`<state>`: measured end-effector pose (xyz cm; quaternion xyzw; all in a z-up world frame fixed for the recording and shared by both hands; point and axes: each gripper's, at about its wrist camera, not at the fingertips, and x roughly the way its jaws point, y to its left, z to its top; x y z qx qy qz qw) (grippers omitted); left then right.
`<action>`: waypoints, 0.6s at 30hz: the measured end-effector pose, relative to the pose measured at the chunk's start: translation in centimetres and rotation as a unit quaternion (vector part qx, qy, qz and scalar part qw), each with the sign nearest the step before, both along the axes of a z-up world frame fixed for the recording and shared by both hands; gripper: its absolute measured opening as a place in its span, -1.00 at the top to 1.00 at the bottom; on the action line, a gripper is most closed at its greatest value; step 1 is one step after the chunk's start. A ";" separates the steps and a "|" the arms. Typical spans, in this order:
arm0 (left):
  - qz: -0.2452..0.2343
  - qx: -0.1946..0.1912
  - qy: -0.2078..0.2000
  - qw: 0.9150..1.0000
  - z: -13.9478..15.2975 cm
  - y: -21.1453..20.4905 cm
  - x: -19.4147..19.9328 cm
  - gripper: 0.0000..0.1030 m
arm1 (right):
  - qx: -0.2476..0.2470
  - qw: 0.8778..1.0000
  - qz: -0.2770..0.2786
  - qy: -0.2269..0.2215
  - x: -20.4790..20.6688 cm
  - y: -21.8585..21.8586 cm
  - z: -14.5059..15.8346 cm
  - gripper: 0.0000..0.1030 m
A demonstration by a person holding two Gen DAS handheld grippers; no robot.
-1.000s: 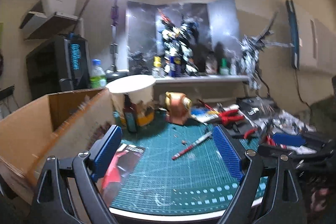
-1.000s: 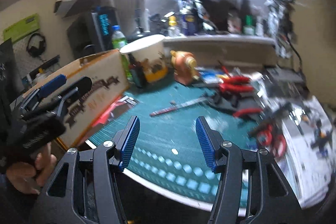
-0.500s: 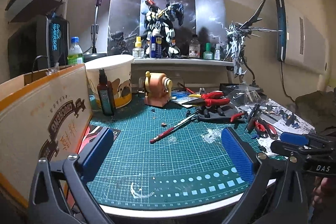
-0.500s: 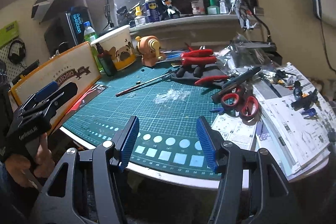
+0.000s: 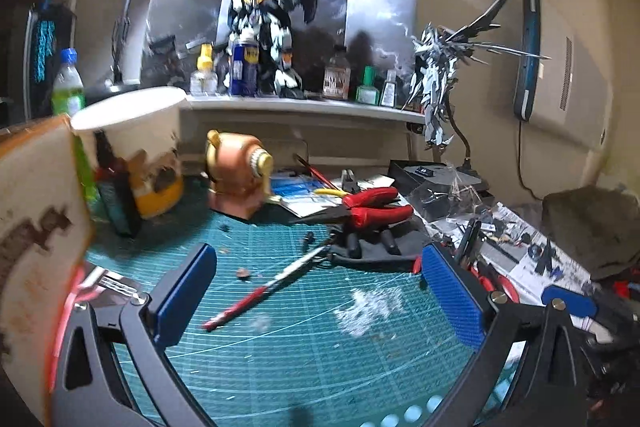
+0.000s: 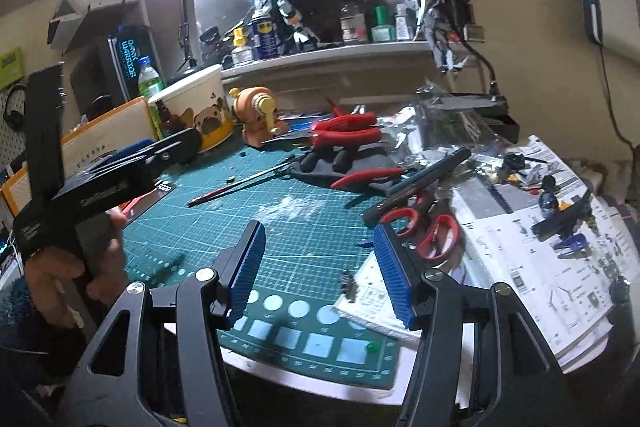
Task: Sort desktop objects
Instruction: 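Move the right tool to the red-handled pliers and grasp them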
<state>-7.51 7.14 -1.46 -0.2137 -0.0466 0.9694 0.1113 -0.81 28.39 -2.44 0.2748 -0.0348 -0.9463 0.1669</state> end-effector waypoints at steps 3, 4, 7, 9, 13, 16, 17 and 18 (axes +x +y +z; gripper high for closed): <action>0.005 -0.002 -0.009 1.000 -0.5 0.4 -1.0 -1.00 | -0.001 1.000 -0.004 0.003 -0.1 0.6 0.1 -0.04; 0.009 -0.004 -0.013 1.000 -0.6 0.5 -1.2 -1.00 | -0.001 1.000 -0.005 0.004 -0.2 0.8 0.1 -0.04; 0.030 -0.009 -0.024 0.999 -1.0 0.2 -1.5 -1.00 | 0.000 1.000 -0.004 0.007 -0.6 1.1 0.1 -0.04; 0.038 -0.011 -0.028 0.999 -1.1 -0.2 -1.3 -1.00 | 0.007 1.000 0.000 0.012 -1.1 1.1 0.3 -0.04; 0.059 -0.034 -0.028 0.997 -1.0 -1.2 -0.3 -1.00 | 0.065 0.997 0.027 0.021 -4.2 -0.6 1.1 -0.04; 0.077 -0.049 -0.018 0.996 -0.5 -2.2 0.5 -1.00 | 0.120 0.991 0.062 0.022 -8.1 -2.4 2.2 -0.04; 0.082 -0.052 -0.015 0.995 -0.3 -2.5 0.7 -1.00 | 0.133 0.988 0.076 0.022 -9.3 -3.0 2.3 -0.03; 0.086 -0.054 -0.014 0.995 -0.2 -2.8 0.8 -1.00 | 0.147 0.985 0.090 0.023 -10.5 -3.7 2.4 0.00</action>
